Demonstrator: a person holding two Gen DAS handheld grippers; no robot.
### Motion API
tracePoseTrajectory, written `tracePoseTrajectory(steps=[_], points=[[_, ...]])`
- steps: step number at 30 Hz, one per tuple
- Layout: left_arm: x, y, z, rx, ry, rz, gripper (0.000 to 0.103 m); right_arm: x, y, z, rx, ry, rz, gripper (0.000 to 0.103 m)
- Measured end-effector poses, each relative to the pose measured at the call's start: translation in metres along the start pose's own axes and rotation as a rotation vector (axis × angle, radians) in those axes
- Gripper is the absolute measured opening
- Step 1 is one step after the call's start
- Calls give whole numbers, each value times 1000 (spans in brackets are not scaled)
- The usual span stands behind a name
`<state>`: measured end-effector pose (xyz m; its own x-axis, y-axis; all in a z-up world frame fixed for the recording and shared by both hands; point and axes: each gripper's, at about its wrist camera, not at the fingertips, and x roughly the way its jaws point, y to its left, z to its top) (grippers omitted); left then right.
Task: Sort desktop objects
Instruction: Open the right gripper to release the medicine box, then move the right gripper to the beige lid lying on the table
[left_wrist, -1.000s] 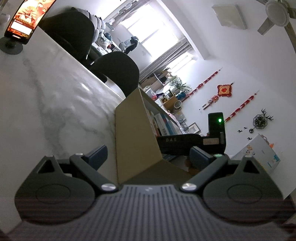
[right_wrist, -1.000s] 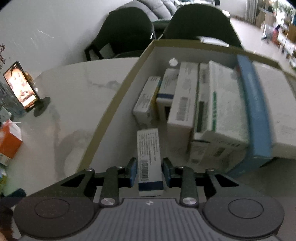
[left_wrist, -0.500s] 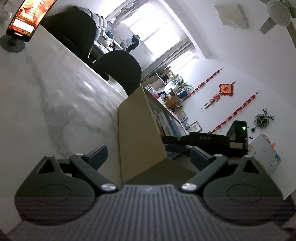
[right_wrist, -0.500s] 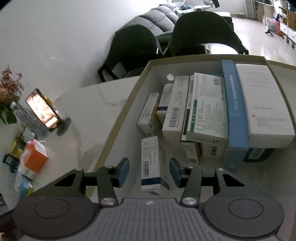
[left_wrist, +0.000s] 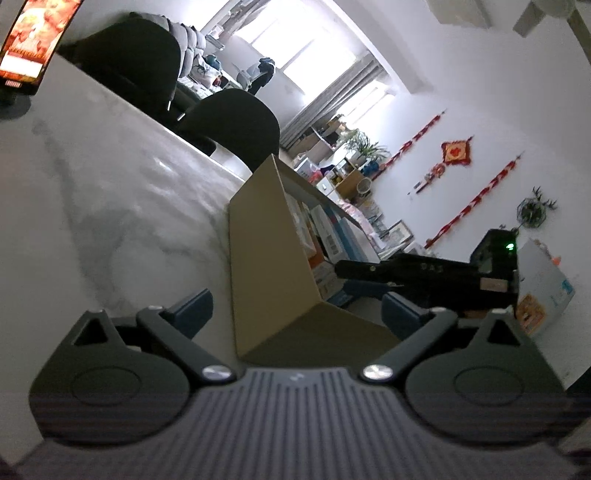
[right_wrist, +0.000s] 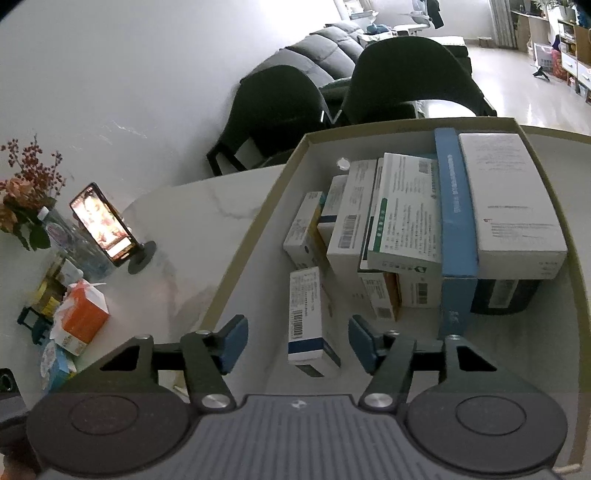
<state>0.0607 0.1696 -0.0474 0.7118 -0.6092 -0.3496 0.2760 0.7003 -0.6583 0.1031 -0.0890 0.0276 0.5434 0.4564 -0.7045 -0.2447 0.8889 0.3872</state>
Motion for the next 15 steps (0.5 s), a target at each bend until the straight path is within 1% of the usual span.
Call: tracePoseTrajectory(steps=[3,8,11,15], points=[[4,-14,4,63,7,46,102,-10,0,-2,-4,-20,10,70],[14,-41,4,188,18,123,103,-28,-3,-8,-9,-60,23,75],[20,-55,2,247,28,161,103,-39,-5,-12,-15,-85,18,77],[28,-70,0,316,34,230,103,-52,-10,-19,-18,-119,8,81]])
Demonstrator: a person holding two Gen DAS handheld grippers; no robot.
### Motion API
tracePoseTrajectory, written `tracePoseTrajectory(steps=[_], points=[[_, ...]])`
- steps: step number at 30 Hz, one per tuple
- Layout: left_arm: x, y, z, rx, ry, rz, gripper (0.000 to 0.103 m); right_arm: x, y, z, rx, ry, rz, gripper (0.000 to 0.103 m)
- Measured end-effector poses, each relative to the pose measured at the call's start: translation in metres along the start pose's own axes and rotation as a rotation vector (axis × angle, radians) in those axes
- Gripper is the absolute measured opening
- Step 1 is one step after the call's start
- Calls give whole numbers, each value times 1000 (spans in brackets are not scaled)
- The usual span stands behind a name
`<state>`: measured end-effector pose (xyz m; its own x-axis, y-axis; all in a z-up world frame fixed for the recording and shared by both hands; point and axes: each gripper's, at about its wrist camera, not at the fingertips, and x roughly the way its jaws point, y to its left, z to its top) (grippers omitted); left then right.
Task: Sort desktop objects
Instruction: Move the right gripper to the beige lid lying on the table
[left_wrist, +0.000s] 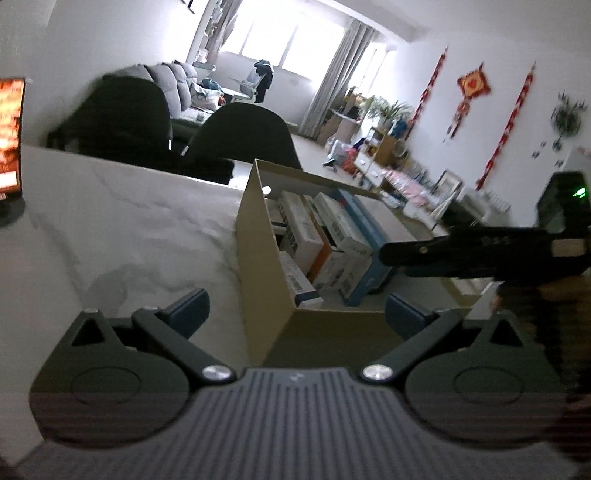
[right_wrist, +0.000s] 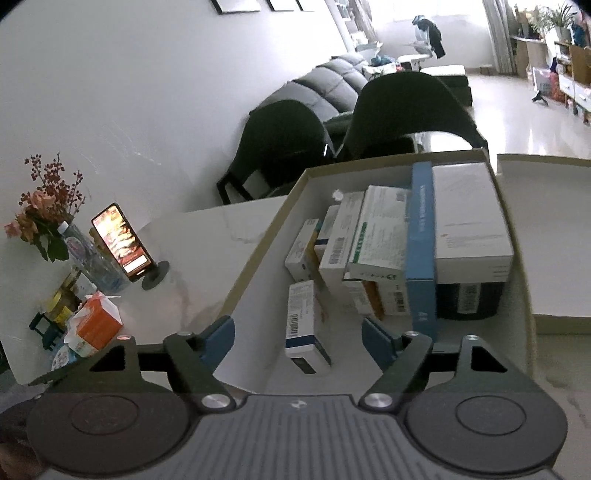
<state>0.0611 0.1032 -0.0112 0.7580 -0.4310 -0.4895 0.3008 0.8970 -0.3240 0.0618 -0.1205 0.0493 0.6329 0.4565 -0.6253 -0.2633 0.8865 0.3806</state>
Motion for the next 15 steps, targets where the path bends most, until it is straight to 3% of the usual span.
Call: tracePoseTrajectory(steps=[15], points=[[-1,-53,8,157,-14,125,103,-41,-18,-11,29,-99,-28,93]])
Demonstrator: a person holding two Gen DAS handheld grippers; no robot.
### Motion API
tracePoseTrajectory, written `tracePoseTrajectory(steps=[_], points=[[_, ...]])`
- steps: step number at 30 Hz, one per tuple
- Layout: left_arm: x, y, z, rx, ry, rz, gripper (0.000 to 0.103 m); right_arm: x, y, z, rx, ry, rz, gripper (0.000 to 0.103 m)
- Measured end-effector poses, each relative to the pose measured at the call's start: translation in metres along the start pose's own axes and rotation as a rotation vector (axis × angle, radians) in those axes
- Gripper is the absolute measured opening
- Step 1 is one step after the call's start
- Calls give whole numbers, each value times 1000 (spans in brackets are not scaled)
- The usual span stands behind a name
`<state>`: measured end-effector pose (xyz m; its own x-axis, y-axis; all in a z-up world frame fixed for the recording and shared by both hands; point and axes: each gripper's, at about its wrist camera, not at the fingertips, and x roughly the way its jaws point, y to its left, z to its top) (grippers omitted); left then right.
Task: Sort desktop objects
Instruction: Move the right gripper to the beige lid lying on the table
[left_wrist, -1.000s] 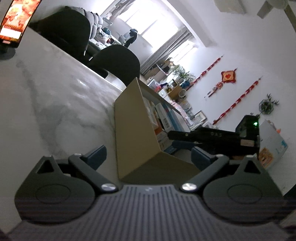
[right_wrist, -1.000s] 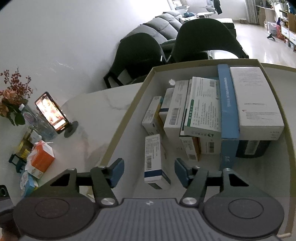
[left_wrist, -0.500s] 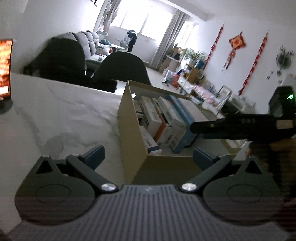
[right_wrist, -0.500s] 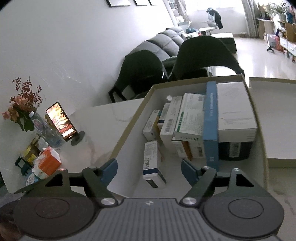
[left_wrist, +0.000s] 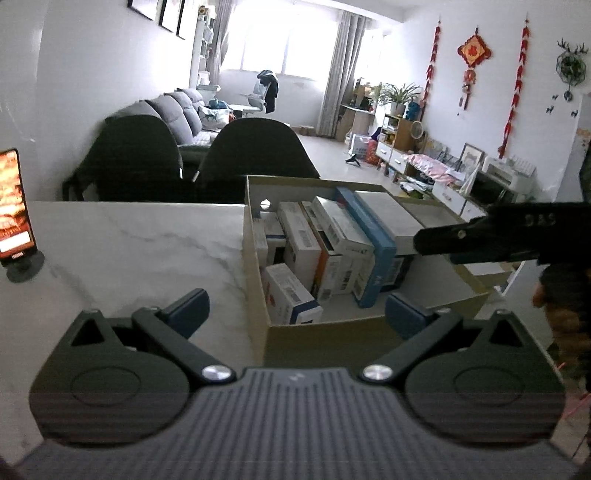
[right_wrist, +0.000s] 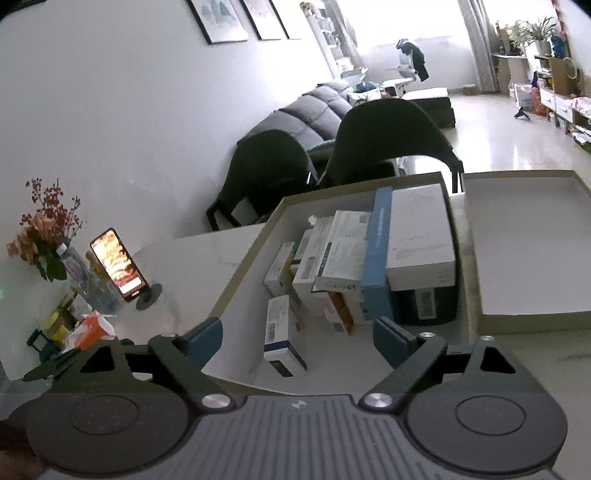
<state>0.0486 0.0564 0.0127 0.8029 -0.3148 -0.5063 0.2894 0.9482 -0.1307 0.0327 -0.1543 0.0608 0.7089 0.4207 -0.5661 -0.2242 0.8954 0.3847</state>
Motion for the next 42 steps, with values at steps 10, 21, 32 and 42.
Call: tracePoseTrajectory(steps=[10,21,32,42], points=[[-3,-22,-1,72,-17,96,103,-26,-21,-11,73,-119,-55,102],[2,-42,-4,114,-25,158,103,-43,-51,-35,141,-207,-182,103],[11,-43,-6,133,-2,223,103,-41,-79,-47,127,-206,-307,103],[15,-35,-9,154,18,201,103,-38,-131,-51,232,-208,-456,103]])
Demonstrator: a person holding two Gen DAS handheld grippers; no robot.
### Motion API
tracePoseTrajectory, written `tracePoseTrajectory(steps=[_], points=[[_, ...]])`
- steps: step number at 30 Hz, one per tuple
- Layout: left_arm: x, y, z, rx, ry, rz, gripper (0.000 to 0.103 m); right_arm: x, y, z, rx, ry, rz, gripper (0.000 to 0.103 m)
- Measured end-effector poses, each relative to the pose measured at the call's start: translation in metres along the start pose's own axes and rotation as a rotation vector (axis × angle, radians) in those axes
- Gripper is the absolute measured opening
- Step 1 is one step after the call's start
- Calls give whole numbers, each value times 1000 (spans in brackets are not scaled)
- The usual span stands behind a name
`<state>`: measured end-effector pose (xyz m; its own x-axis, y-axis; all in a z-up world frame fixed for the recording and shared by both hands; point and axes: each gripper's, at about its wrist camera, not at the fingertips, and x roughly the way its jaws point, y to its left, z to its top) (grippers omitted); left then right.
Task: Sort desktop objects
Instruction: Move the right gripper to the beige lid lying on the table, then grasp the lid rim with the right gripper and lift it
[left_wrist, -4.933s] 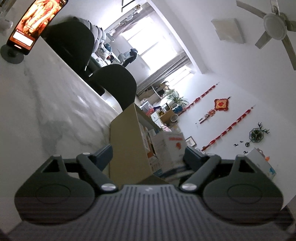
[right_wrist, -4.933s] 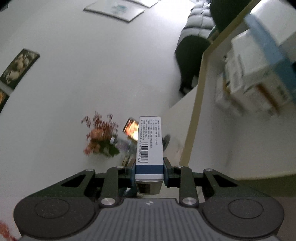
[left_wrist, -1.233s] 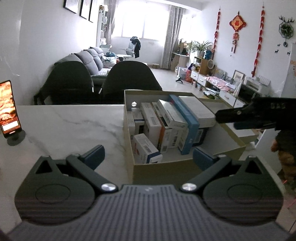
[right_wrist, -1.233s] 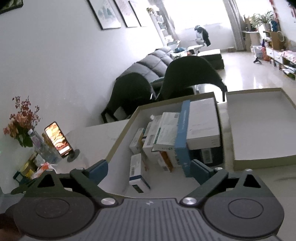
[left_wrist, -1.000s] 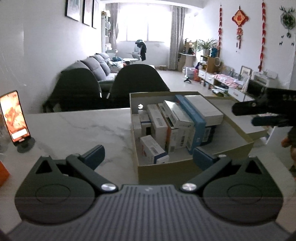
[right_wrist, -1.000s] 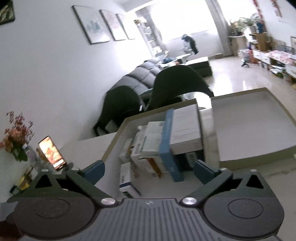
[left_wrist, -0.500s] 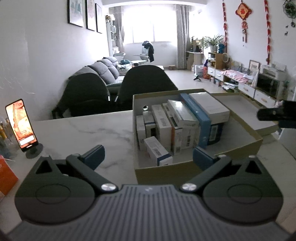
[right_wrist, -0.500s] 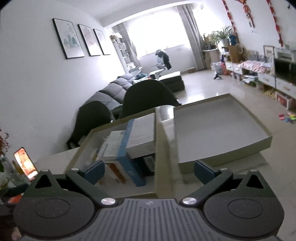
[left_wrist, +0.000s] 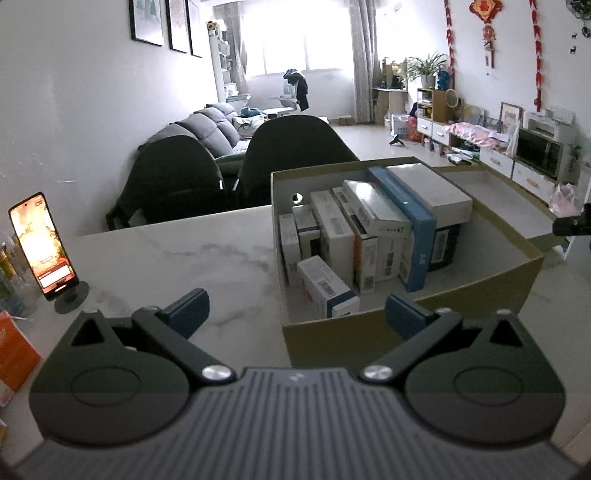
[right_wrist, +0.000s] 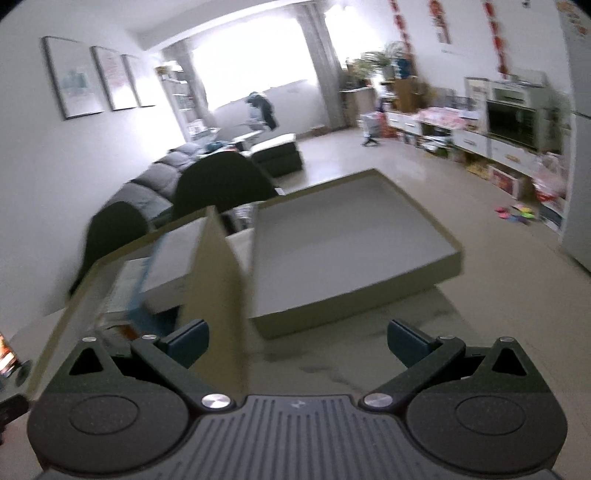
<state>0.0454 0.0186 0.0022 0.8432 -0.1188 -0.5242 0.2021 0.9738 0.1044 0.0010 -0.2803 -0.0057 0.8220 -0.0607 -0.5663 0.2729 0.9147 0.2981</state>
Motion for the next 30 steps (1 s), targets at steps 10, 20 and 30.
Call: tracePoseTrajectory(steps=[10,20,30], points=[[7,-11,4,37,8,-9,103,18,-21,3,11,-16,-109,103],[14,-17,10,37,9,-29,103,40,-28,8,7,3,-129,103],[28,-28,18,52,17,-51,103,67,-45,18,43,23,-143,103]])
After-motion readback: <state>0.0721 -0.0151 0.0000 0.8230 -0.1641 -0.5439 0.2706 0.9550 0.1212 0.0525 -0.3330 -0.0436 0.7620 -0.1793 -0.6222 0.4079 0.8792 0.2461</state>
